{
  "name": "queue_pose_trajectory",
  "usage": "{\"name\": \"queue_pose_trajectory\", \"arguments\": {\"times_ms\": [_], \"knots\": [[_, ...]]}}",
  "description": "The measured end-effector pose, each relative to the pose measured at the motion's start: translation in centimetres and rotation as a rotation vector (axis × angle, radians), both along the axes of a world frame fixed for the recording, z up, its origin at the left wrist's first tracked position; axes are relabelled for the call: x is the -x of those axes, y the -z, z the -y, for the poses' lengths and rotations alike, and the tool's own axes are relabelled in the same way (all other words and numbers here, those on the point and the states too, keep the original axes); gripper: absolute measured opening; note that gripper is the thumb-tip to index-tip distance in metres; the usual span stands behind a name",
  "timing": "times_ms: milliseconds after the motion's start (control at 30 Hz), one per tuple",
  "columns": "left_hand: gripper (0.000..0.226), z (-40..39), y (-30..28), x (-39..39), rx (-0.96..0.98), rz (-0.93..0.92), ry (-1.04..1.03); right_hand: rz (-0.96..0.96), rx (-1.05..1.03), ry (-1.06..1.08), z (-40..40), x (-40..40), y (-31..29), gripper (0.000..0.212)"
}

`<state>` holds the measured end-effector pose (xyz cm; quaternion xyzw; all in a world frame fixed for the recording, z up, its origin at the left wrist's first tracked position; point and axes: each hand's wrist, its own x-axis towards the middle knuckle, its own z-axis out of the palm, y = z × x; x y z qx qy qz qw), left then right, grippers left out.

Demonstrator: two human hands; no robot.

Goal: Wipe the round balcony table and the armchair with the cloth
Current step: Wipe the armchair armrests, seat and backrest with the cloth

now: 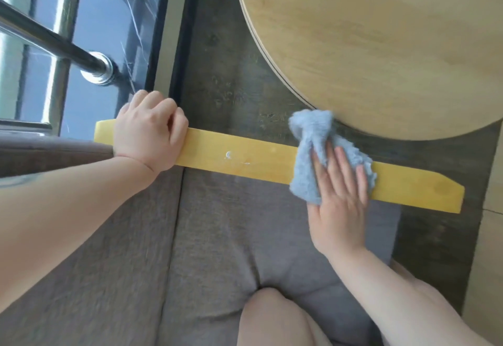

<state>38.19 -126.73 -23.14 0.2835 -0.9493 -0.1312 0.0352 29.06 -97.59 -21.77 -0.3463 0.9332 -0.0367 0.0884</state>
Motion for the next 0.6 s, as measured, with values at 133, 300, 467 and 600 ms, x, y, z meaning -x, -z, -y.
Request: {"name": "queue_pose_trajectory", "arguments": {"times_ms": [133,300,467,600], "knots": [[0.031,0.0,-0.1,0.2,-0.010,0.004,-0.006,0.052,0.046,0.238,5.9,-2.1,-0.3,0.066],[0.031,0.0,0.2,0.0,0.005,-0.020,0.007,0.022,-0.002,-0.289,-1.6,0.5,0.2,0.072],[0.034,0.0,0.1,0.0,0.007,-0.003,-0.002,0.072,0.059,0.132,3.1,-1.9,-0.2,0.065],[0.034,0.0,0.3,-0.1,0.011,-0.020,0.001,0.024,-0.001,-0.332,-2.0,0.4,0.2,0.070]]}}
